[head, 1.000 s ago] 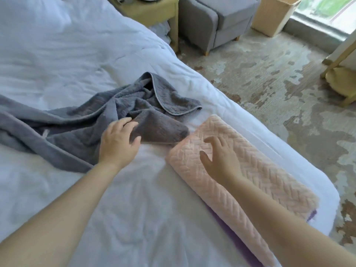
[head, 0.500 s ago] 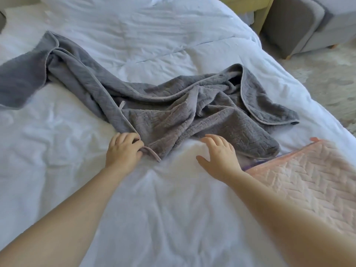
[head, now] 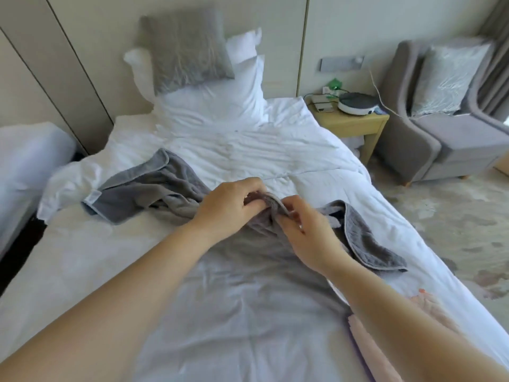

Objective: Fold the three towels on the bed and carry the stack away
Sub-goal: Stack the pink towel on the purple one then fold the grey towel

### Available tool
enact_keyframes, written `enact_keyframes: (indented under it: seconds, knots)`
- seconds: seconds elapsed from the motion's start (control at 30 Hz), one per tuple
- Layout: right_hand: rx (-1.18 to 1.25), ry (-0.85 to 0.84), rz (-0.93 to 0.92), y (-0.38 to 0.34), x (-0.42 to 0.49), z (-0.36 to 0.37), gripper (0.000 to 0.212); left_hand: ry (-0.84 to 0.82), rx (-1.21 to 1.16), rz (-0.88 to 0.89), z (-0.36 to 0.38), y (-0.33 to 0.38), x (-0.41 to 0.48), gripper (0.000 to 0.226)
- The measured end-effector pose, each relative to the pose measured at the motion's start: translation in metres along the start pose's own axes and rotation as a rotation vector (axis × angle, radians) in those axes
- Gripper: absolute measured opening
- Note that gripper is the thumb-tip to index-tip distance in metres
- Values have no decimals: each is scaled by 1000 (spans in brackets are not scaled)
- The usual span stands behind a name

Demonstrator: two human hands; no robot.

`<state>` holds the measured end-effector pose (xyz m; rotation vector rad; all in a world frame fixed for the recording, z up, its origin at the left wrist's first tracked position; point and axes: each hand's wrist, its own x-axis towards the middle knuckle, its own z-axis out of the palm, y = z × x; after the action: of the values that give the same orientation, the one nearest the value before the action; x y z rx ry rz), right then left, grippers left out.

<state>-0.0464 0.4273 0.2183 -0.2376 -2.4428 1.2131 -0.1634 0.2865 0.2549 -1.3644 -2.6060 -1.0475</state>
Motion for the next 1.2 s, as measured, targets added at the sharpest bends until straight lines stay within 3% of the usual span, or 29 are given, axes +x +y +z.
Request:
enact_keyframes:
  seconds: [0.23, 0.4, 0.53, 0.63, 0.83, 0.93, 1.07, 1.2]
  knots:
    - [-83, 83, -101, -127, 7, -88, 24, -93, -17, -68, -119, 50, -38, 36]
    - [-114, 78, -171, -206, 2, -127, 29, 63, 21, -209, -189, 44, -96, 49]
    - [-87, 123, -238, -253, 1, -144, 28, 145, 125, -290, -236, 59, -131, 44]
    - [-73, 146, -243, -269, 1, -151, 26, 304, 111, -303, -263, 81, -145, 41]
    - [-68, 173, -181, -271, -4, -152, 14, 568, -31, -148, -320, 160, -138, 29]
    - [-75, 70, -133, -270, -16, -140, 12, 604, -152, -158, -326, 180, -135, 10]
    - [-59, -26, -117, -269, -40, -125, 11, 573, -208, -229, -309, 184, -137, 22]
    - [-80, -128, -161, -273, -57, -121, 20, 577, -224, -267, -304, 191, -137, 14]
